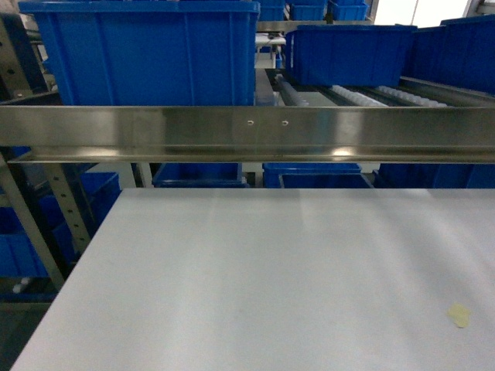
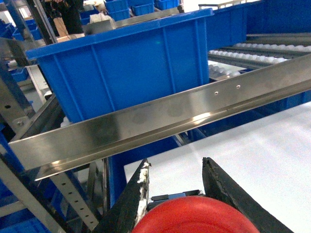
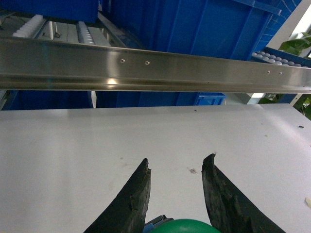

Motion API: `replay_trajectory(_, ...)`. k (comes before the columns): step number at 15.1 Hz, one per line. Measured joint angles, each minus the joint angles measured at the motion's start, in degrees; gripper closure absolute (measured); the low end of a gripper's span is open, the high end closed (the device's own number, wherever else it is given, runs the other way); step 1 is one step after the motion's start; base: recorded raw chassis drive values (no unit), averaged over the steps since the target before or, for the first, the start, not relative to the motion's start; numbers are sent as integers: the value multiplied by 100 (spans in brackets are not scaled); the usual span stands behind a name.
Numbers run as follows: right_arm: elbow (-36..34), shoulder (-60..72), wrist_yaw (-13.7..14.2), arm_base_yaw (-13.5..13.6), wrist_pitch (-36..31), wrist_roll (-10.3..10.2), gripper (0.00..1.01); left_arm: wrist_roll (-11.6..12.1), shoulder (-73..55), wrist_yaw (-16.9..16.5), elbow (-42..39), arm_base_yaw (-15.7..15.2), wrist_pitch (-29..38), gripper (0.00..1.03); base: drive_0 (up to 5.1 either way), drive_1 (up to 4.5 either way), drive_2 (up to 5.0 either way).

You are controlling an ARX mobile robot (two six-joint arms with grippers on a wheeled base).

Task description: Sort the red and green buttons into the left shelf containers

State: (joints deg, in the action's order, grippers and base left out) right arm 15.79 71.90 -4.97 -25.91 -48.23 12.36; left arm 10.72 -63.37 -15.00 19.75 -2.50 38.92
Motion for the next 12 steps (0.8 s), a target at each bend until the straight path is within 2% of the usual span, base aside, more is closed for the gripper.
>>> replay_trajectory(12, 2, 0, -2, 0, 0, 0, 72, -2, -4, -2, 0, 0, 11, 75, -505, 241, 241)
